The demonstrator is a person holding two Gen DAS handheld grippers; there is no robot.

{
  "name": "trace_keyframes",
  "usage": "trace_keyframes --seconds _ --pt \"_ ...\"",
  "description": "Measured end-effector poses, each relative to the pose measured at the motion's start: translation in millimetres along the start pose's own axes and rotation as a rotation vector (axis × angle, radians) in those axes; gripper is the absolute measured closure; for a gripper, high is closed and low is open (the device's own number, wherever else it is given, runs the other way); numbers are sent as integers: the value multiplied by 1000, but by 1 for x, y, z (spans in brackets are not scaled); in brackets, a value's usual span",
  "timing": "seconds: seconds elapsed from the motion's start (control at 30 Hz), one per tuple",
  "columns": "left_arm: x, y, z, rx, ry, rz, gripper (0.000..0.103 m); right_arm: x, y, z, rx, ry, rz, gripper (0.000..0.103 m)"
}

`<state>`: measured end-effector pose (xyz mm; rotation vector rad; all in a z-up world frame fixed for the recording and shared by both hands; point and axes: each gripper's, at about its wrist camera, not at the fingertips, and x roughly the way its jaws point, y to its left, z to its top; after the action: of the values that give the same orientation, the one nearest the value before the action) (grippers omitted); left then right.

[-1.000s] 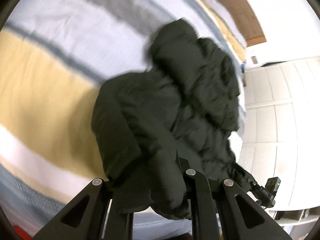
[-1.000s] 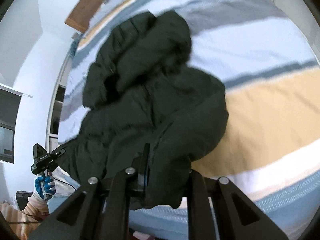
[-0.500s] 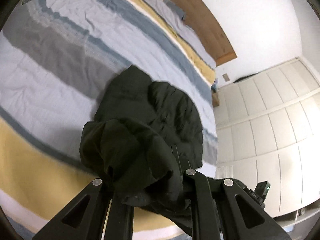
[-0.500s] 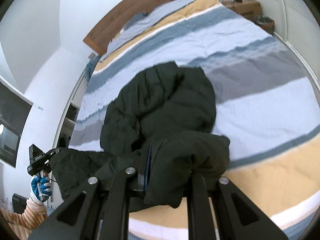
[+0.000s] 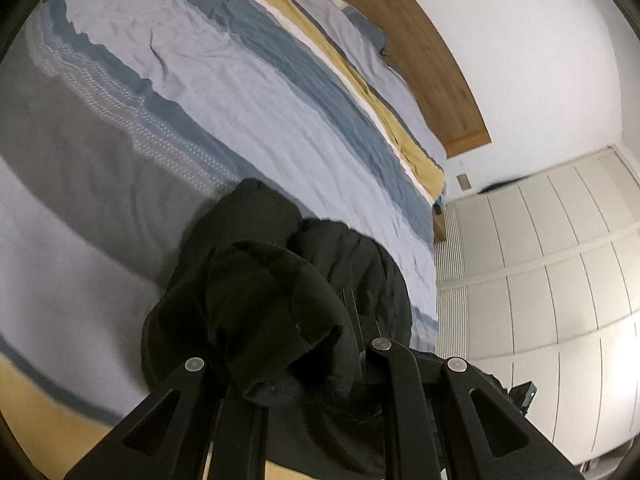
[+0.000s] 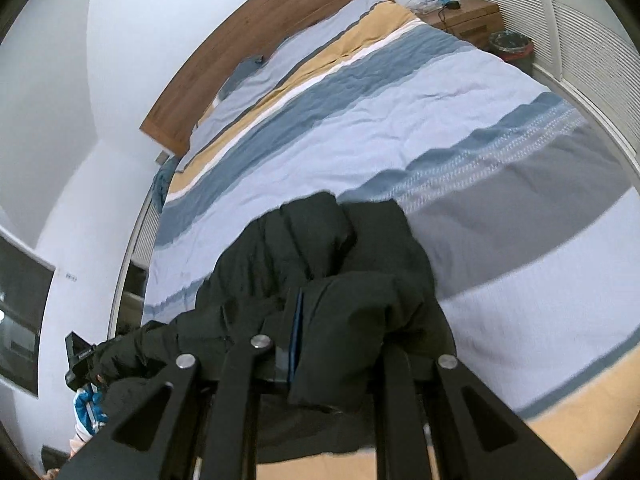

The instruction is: Fold large clothes

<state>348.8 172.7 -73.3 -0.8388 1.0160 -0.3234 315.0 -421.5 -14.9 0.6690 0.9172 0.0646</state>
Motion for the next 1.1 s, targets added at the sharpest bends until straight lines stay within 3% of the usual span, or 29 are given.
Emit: trace_keyframes --seconds 0.2,0.43,0.7,0.87,0.97,1.0,1.1 --pt "59 17 41 -105 -16 -5 89 52 -10 40 62 -44 -7 90" --pt "124 45 83 -201 -52 51 88 115 -37 73 164 -113 -7 90" --pt "179 58 101 -134 -29 172 86 179 -55 94 157 -88 -97 90" --pt "193 65 101 -121 7 168 82 204 -60 92 129 -43 -161 89" --pt "187 66 105 -136 12 143 73 206 -61 93 129 -30 -174 89" --pt "183 65 107 -143 7 130 66 205 -61 95 134 -30 -172 88" --pt "165 59 113 -156 -40 92 29 196 -60 99 156 -40 -140 81"
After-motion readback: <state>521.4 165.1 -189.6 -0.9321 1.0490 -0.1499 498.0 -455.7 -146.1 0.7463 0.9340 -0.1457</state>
